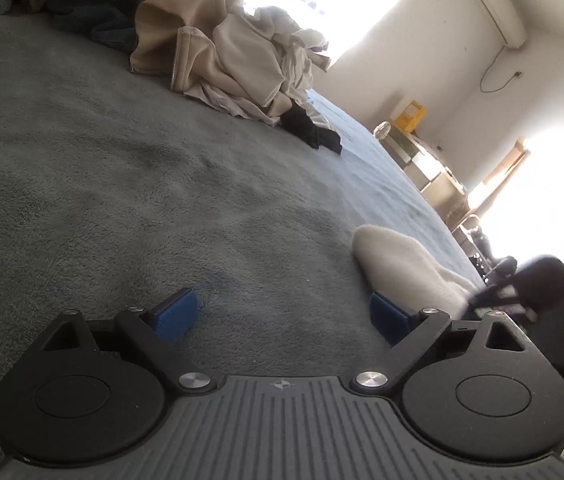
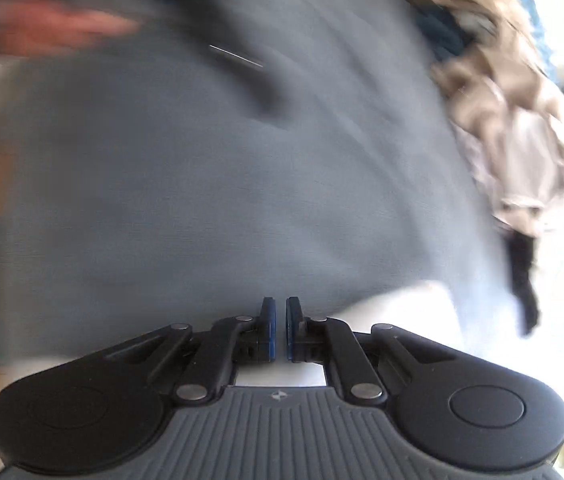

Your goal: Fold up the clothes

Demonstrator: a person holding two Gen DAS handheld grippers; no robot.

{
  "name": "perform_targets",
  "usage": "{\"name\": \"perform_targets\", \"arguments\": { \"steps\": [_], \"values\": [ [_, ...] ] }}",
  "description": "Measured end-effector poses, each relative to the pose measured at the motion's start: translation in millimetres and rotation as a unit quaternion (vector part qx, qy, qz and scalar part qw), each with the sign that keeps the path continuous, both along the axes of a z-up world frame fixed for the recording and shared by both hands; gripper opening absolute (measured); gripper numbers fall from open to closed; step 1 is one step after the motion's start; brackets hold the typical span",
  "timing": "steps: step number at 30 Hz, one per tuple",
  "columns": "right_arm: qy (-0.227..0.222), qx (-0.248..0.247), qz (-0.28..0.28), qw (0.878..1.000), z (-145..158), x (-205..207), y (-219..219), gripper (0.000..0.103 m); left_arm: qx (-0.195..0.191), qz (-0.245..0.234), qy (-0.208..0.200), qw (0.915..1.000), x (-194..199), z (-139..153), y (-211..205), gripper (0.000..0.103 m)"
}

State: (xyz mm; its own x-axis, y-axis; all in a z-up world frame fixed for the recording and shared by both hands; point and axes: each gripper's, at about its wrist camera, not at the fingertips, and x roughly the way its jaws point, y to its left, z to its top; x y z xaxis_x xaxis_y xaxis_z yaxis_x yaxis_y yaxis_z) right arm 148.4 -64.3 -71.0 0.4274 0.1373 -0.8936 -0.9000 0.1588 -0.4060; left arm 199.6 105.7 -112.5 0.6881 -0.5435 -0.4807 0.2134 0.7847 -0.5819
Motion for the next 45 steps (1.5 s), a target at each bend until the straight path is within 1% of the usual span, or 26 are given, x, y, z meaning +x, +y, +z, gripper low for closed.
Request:
{"name": "perform_targets", "arguments": {
  "steps": [2, 3, 4, 5, 8, 10, 11, 12, 13, 14, 16, 18, 19, 20, 22, 23, 24, 25, 27, 30, 33, 34, 36, 40, 43, 45],
  "values": [
    [0.017, 0.004, 0.038, 0.999, 9.2, -49.0, -6.7, 0.008, -0.003, 0.0, 0.007, 1.0, 3.4, 0.4, -7.0, 0.094],
    [0.002, 0.01, 0.049, 0.999, 10.3, -74.3, -12.3, 0.008, -0.005, -0.005, 0.009, 0.9999, 4.2, 1.0, -12.8, 0.094],
    [0.011, 0.023, 0.04, 0.999, 13.8, -90.7, -18.9, 0.009, -0.006, -0.012, 0.01, 0.9999, 4.2, 2.0, -19.9, 0.094],
    [0.022, 0.036, 0.03, 0.999, 17.4, -106.5, -25.6, 0.011, -0.006, -0.019, 0.012, 0.9997, 3.8, 3.3, -27.8, 0.094],
    [0.101, 0.083, -0.026, 0.991, 32.2, -125.1, -58.5, 0.008, -0.011, -0.05, 0.016, 0.9986, -1.8, 7.5, -52.8, 0.094],
    [0.087, 0.175, -0.102, 0.975, 55.0, -115.4, -94.1, 0.01, -0.026, -0.076, 0.016, 0.9966, -8.4, 11.0, -70.1, 0.094],
    [0.066, 0.238, -0.147, 0.958, 67.4, -108.3, -117.4, 0.01, -0.034, -0.087, 0.017, 0.9955, -11.4, 12.6, -78.4, 0.094],
    [0.044, 0.3, -0.19, 0.934, 79.8, -101.1, -141.0, 0.012, -0.042, -0.094, 0.018, 0.9945, -13.9, 14.0, -86.3, 0.094],
    [0.024, 0.37, -0.234, 0.899, 84.3, -95.5, -167.4, 0.019, -0.044, -0.1, 0.019, 0.9939, -15.9, 15.2, -94.9, 0.094],
    [0.003, 0.437, -0.277, 0.856, 88.2, -89.9, -193.9, 0.021, -0.037, -0.104, 0.02, 0.9937, -17.2, 16.0, -104.5, 0.094],
    [0.017, 0.504, -0.345, 0.791, 62.1, -85.9, -230.1, 0.023, -0.022, -0.114, 0.021, 0.993, -19.8, 17.7, -123.9, 0.094],
    [0.033, 0.564, -0.408, 0.717, 34.9, -82.2, -265.8, 0.023, -0.007, -0.124, 0.022, 0.9921, -22.3, 19.3, -143.2, 0.094],
    [0.03, 0.548, -0.447, 0.706, 20.0, -81.2, -277.4, 0.017, 0.006, -0.128, 0.021, 0.9915, -23.9, 20.2, -151.9, 0.094],
    [0.025, 0.534, -0.476, 0.698, 8.0, -83.5, -289.3, 0.005, 0.031, -0.132, 0.015, 0.9907, -25.8, 21.0, -158.8, 0.094],
    [0.026, 0.555, -0.496, 0.667, 0.6, -105.1, -309.5, 0.001, 0.067, -0.135, 0.003, 0.9885, -28.8, 22.9, -168.0, 0.095],
    [0.011, 0.556, -0.503, 0.662, 2.7, -115.6, -319.0, 0.001, 0.079, -0.135, -0.001, 0.9877, -29.3, 23.8, -170.6, 0.096],
    [-0.015, 0.541, -0.508, 0.669, 4.3, -121.5, -318.9, 0.013, 0.084, -0.134, 0.002, 0.9875, -28.3, 24.3, -171.9, 0.096],
    [-0.041, 0.525, -0.514, 0.677, 5.8, -127.2, -318.2, 0.017, 0.088, -0.132, 0.006, 0.9873, -26.7, 24.4, -173.0, 0.096],
    [-0.043, 0.539, -0.498, 0.678, 15.8, -135.4, -317.4, 0.017, 0.096, -0.129, 0.013, 0.9869, -24.4, 24.9, -175.5, 0.097],
    [-0.029, 0.577, -0.47, 0.668, 7.3, -146.2, -317.3, 0.017, 0.112, -0.125, 0.014, 0.9858, -26.1, 26.9, -181.0, 0.097],
    [-0.041, 0.521, -0.527, 0.67, -6.8, -139.7, -316.1, 0.02, 0.124, -0.125, 0.014, 0.9843, -27.1, 28.7, -186.0, 0.098],
    [-0.034, 0.527, -0.539, 0.656, -11.1, -140.7, -320.1, 0.039, 0.127, -0.126, 0.014, 0.9837, -27.6, 29.0, -187.5, 0.098],
    [-0.019, 0.543, -0.561, 0.625, -19.5, -143.1, -328.7, 0.039, 0.138, -0.125, 0.01, 0.9825, -28.9, 30.4, -189.4, 0.098],
    [-0.059, 0.551, -0.553, 0.622, -6.3, -158.3, -321.6, 0.04, 0.143, -0.123, 0.011, 0.9819, -28.4, 31.9, -190.5, 0.098],
    [-0.039, 0.587, -0.556, 0.587, -8.4, -158.8, -329.5, 0.041, 0.157, -0.12, 0.01, 0.9803, -28.1, 34.0, -196.4, 0.099],
    [-0.044, 0.587, -0.548, 0.594, -4.8, -141.9, -329.7, 0.043, 0.168, -0.119, 0.011, 0.9785, -27.4, 35.6, -200.4, 0.099]
  ]
}}
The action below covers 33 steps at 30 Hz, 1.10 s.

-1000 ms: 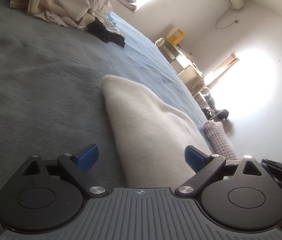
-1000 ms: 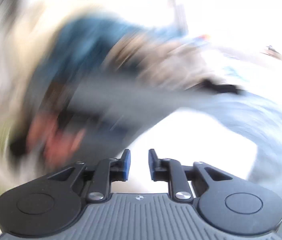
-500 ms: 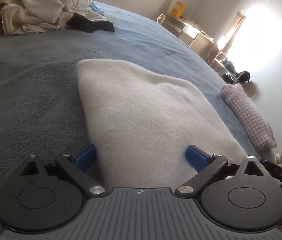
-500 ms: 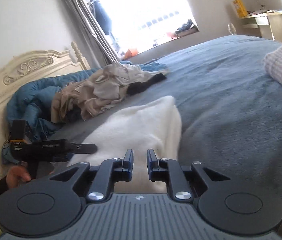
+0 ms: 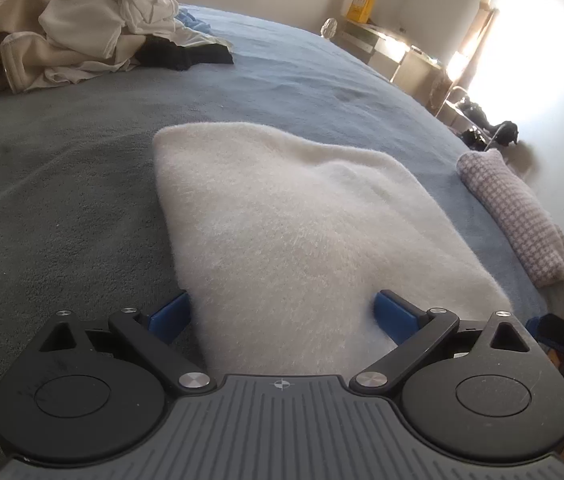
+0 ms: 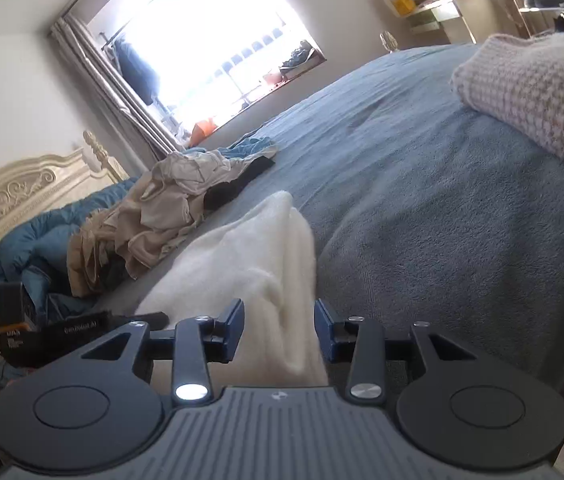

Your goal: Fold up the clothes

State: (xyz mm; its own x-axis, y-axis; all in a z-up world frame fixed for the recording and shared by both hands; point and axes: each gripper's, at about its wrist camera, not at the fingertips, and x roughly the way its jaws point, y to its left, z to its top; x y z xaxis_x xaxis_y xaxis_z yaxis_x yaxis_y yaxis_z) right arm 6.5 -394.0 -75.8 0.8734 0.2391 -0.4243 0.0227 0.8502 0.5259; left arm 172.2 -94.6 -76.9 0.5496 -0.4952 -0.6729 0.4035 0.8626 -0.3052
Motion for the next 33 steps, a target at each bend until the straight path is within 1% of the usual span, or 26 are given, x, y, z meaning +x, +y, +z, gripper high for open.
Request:
{"name": "perform_targets", "arguments": {
  "steps": [4, 5, 6, 7, 8, 10, 11, 12, 13, 14, 17, 19, 20, 22, 24, 25, 26, 27, 29, 30, 32, 33],
  "values": [
    [-0.014, -0.018, 0.011, 1.0, 7.6, 34.9, 0.0, 0.043, 0.022, 0.002, -0.006, 0.9997, -0.3, 2.5, -6.0, 0.1],
    [-0.015, -0.036, 0.027, 0.999, 11.3, 46.3, 5.7, 0.043, 0.03, 0.002, -0.012, 0.9995, -1.6, 3.5, -7.7, 0.101],
    [-0.016, -0.055, 0.044, 0.997, 15.1, 57.9, 11.8, 0.04, 0.041, 0.002, -0.02, 0.999, -3.5, 4.9, -10.2, 0.101],
    [-0.022, -0.086, 0.067, 0.994, 18.8, 69.8, 22.3, 0.038, 0.055, 0.001, -0.033, 0.9979, -6.6, 7.1, -14.2, 0.101],
    [-0.028, -0.107, 0.091, 0.99, 20.4, 78.5, 30.7, 0.037, 0.07, 0.0, -0.046, 0.9965, -9.8, 9.1, -18.4, 0.101],
    [-0.024, -0.148, 0.132, 0.98, 18.4, 99.1, 45.8, 0.033, 0.101, -0.004, -0.074, 0.9921, -16.3, 12.6, -27.8, 0.101],
    [-0.015, -0.168, 0.14, 0.976, 14.7, 108.8, 49.5, 0.031, 0.115, -0.006, -0.086, 0.9896, -19.2, 13.9, -31.9, 0.101],
    [-0.002, -0.19, 0.136, 0.972, 9.0, 119.3, 50.7, 0.023, 0.125, -0.007, -0.094, 0.9876, -21.0, 14.5, -35.0, 0.101],
    [0.01, -0.203, 0.131, 0.97, 3.6, 130.3, 48.9, 0.018, 0.133, -0.007, -0.099, 0.9862, -22.0, 15.1, -37.4, 0.101],
    [0.011, -0.199, 0.128, 0.971, 1.4, 137.3, 45.6, 0.017, 0.137, -0.007, -0.101, 0.9854, -22.6, 15.5, -39.1, 0.101],
    [0.013, -0.152, 0.101, 0.983, 2.2, 153.8, 28.4, 0.015, 0.15, -0.008, -0.107, 0.9829, -23.6, 17.2, -42.3, 0.101],
    [-0.003, -0.122, 0.096, 0.988, 10.6, 156.5, 23.4, 0.019, 0.154, -0.008, -0.107, 0.9822, -23.6, 17.3, -42.9, 0.101],
    [-0.01, -0.116, 0.105, 0.988, 14.3, 158.3, 23.6, 0.019, 0.156, -0.008, -0.107, 0.982, -23.4, 17.5, -43.3, 0.101],
    [-0.01, -0.125, 0.123, 0.984, 17.2, 165.4, 28.9, 0.019, 0.157, -0.006, -0.104, 0.9821, -22.6, 18.1, -44.5, 0.101],
    [0.01, -0.14, 0.127, 0.982, 10.8, 179.7, 32.4, 0.019, 0.162, -0.006, -0.105, 0.9812, -23.4, 18.4, -46.3, 0.101],
    [0.02, -0.145, 0.122, 0.982, 5.4, 186.8, 31.1, 0.017, 0.165, -0.006, -0.107, 0.9805, -23.9, 18.6, -47.2, 0.101],
    [0.03, -0.15, 0.116, 0.981, -0.2, 193.8, 29.7, 0.016, 0.167, -0.006, -0.108, 0.9801, -24.1, 18.6, -47.9, 0.101],
    [0.029, -0.142, 0.11, 0.983, -4.1, 197.5, 25.3, 0.015, 0.168, -0.005, -0.109, 0.9797, -24.3, 18.6, -48.6, 0.101],
    [0.031, -0.11, 0.093, 0.989, -7.5, 200.8, 14.0, 0.015, 0.172, -0.005, -0.11, 0.979, -24.8, 18.5, -49.5, 0.101],
    [0.03, -0.108, 0.078, 0.991, -7.0, 198.7, 10.8, 0.015, 0.173, -0.005, -0.11, 0.9788, -24.9, 18.4, -49.8, 0.101],
    [0.027, -0.107, 0.049, 0.993, -6.0, 194.0, 4.6, 0.017, 0.174, -0.006, -0.11, 0.9785, -24.3, 18.2, -49.7, 0.101],
    [0.026, -0.112, 0.036, 0.993, -5.4, 191.3, 2.0, 0.021, 0.174, -0.006, -0.109, 0.9787, -23.9, 17.8, -49.3, 0.101]
  ]
}}
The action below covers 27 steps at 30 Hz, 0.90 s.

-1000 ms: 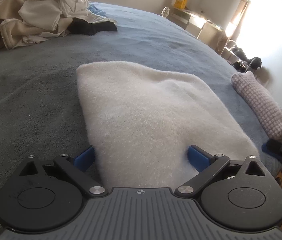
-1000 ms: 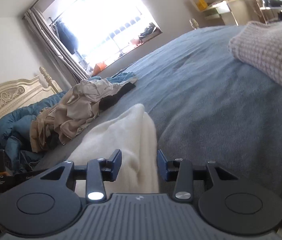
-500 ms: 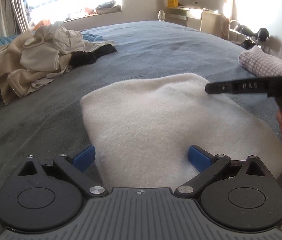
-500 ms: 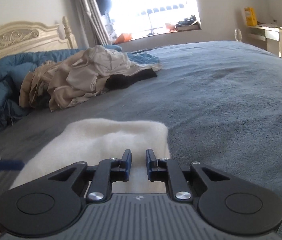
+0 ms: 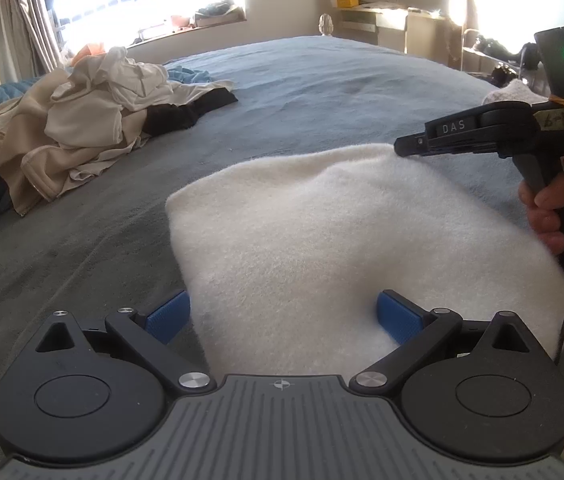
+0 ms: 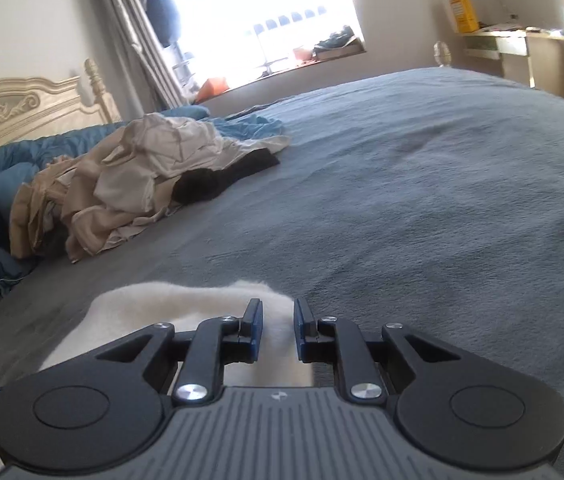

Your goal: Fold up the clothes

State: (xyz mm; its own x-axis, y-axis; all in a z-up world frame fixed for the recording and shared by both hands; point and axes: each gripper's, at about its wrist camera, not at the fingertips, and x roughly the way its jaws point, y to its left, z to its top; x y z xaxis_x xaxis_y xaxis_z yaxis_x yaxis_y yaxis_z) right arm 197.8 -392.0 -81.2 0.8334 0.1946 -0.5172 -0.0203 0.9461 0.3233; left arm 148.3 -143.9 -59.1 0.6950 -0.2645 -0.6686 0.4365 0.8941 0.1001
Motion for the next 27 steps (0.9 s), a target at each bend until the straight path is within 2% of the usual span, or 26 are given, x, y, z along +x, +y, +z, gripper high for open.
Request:
{"name": "perform_targets", "arguments": {
  "steps": [5, 11, 14, 16, 18, 21, 24, 27],
  "values": [
    [-0.024, 0.041, -0.028, 0.998, -1.1, -35.3, -19.3, 0.021, -0.02, 0.002, 0.007, 0.9998, 1.1, -1.9, 6.0, 0.101],
    [-0.059, 0.073, -0.078, 0.993, -11.4, -89.5, -31.4, 0.041, -0.057, -0.012, 0.017, 0.9982, 2.7, -4.8, 16.8, 0.102],
    [-0.078, 0.131, -0.076, 0.985, -22.7, -113.1, -42.5, 0.047, -0.081, -0.019, 0.034, 0.996, 8.6, -7.1, 24.1, 0.103],
    [-0.088, 0.173, -0.068, 0.979, -32.5, -125.2, -49.8, 0.056, -0.106, -0.019, 0.054, 0.9928, 16.4, -10.8, 31.2, 0.103],
    [-0.097, 0.197, -0.054, 0.974, -39.9, -133.6, -54.0, 0.056, -0.122, -0.018, 0.063, 0.9903, 20.8, -14.5, 36.0, 0.103],
    [-0.112, 0.197, -0.053, 0.972, -46.3, -142.6, -59.7, 0.057, -0.125, -0.027, 0.063, 0.9897, 21.7, -16.2, 37.2, 0.103],
    [-0.135, 0.238, -0.06, 0.96, -55.8, -150.3, -76.9, 0.061, -0.123, -0.03, 0.065, 0.9899, 22.0, -15.8, 36.5, 0.103],
    [-0.148, 0.283, -0.044, 0.947, -69.5, -149.6, -94.1, 0.064, -0.129, -0.026, 0.069, 0.9889, 22.2, -17.2, 38.3, 0.103]
  ]
}}
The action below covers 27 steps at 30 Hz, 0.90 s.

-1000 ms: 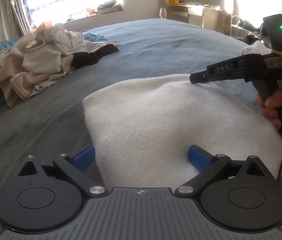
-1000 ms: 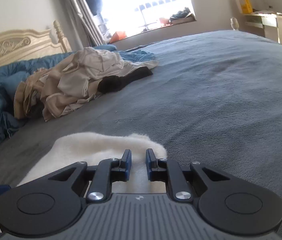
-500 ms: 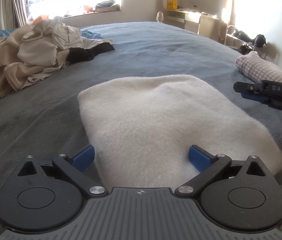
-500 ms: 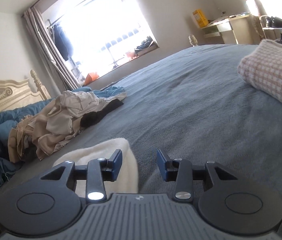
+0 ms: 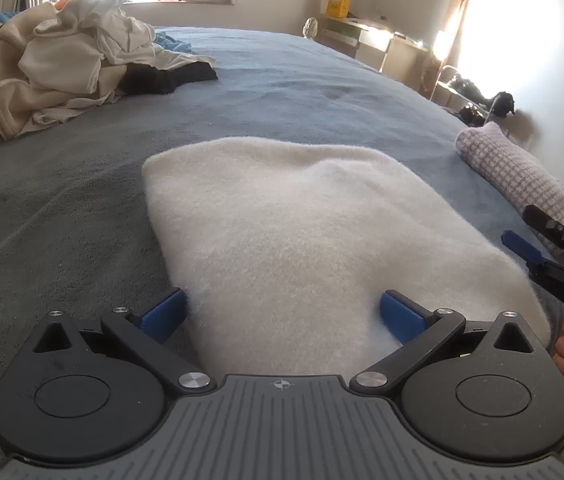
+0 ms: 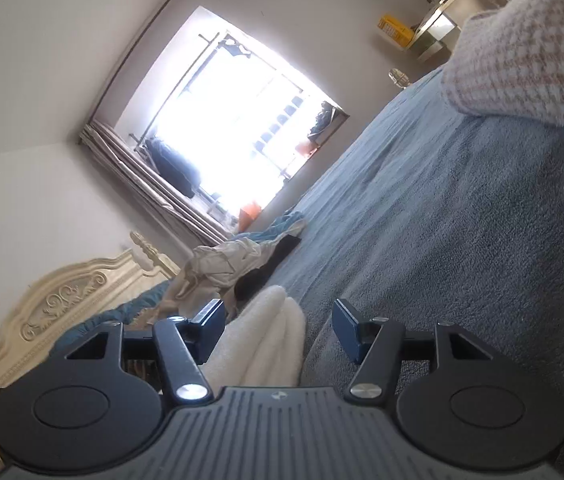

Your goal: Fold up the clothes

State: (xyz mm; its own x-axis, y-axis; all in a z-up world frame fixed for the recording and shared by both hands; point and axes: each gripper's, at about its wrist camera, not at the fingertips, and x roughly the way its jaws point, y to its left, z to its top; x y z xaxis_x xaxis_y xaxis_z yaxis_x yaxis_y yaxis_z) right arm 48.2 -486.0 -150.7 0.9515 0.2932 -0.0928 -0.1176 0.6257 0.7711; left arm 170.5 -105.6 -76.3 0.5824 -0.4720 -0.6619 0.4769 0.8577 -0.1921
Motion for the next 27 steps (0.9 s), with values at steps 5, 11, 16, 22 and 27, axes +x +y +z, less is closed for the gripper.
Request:
{"name": "perform_targets", "arguments": {
  "steps": [5, 11, 16, 22, 27],
  "values": [
    [-0.013, 0.059, 0.028, 0.998, -12.3, 2.1, -15.5, 0.066, -0.015, 0.005, 0.011, 0.9998, 2.0, -2.9, 4.4, 0.103],
    [-0.009, 0.049, 0.055, 0.997, -12.4, 8.3, -9.7, 0.075, -0.033, 0.002, 0.015, 0.9993, 4.1, -6.2, 9.8, 0.103],
    [0.003, 0.037, 0.078, 0.996, -12.3, 16.7, -1.4, 0.078, -0.053, 0.0, 0.032, 0.9981, 7.2, -9.3, 16.3, 0.103],
    [0.011, 0.022, 0.076, 0.997, -9.9, 16.7, 6.3, 0.078, -0.09, 0.001, 0.054, 0.9944, 11.0, -13.9, 26.7, 0.103],
    [0.024, -0.001, 0.098, 0.995, 8.6, 39.1, 5.9, 0.079, -0.087, -0.009, 0.006, 0.9962, 16.4, -1.3, 37.5, 0.103]
  ]
}}
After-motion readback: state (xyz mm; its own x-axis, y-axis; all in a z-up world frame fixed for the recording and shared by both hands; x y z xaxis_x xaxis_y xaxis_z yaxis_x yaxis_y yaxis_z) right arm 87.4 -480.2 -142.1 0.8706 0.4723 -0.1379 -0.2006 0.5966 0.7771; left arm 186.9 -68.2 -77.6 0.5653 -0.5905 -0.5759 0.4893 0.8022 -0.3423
